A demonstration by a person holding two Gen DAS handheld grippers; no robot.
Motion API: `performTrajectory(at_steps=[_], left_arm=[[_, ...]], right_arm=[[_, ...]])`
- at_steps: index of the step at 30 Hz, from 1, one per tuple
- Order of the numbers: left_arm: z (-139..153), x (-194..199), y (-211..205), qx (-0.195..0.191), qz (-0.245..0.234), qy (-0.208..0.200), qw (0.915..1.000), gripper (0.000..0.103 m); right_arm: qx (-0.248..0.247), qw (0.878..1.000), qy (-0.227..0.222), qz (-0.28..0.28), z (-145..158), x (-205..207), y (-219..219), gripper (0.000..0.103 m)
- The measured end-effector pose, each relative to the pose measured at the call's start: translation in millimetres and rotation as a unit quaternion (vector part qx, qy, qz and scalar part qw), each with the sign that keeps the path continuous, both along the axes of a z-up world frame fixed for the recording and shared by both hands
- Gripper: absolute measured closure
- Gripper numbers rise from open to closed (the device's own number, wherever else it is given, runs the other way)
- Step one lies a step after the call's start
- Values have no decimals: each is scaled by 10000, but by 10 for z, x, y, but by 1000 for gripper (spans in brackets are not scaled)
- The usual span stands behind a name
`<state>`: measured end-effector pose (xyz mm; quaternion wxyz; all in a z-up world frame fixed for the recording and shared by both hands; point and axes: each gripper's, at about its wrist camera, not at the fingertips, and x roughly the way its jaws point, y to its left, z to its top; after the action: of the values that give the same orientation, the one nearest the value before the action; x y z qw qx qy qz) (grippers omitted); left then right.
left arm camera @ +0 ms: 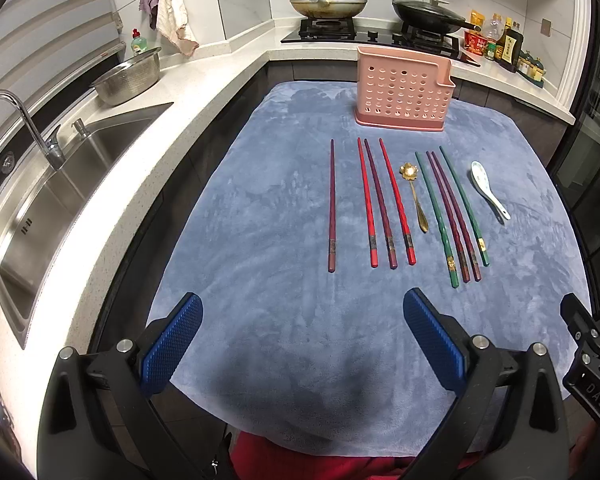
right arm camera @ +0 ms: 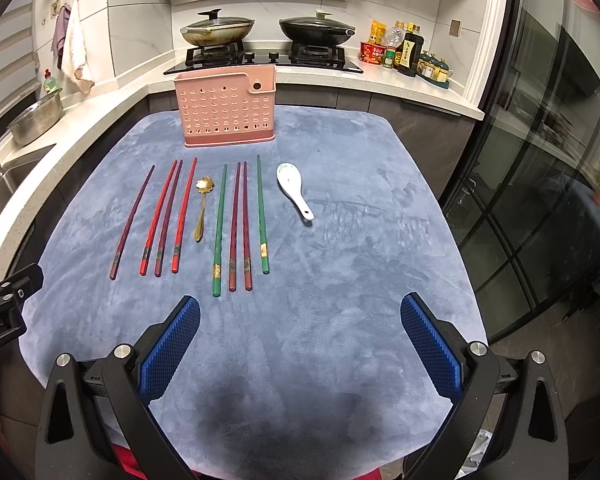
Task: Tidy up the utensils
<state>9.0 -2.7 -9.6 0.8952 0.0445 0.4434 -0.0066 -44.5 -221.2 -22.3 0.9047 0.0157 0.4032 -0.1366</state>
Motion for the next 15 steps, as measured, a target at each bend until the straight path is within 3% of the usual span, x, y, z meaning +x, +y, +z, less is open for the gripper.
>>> performTrajectory(at_steps=[15], left_arm=[[0,3,-1,-1,2,9,10000,7]], right_arm=[[0,10000,0,1,3,4,-3,7]])
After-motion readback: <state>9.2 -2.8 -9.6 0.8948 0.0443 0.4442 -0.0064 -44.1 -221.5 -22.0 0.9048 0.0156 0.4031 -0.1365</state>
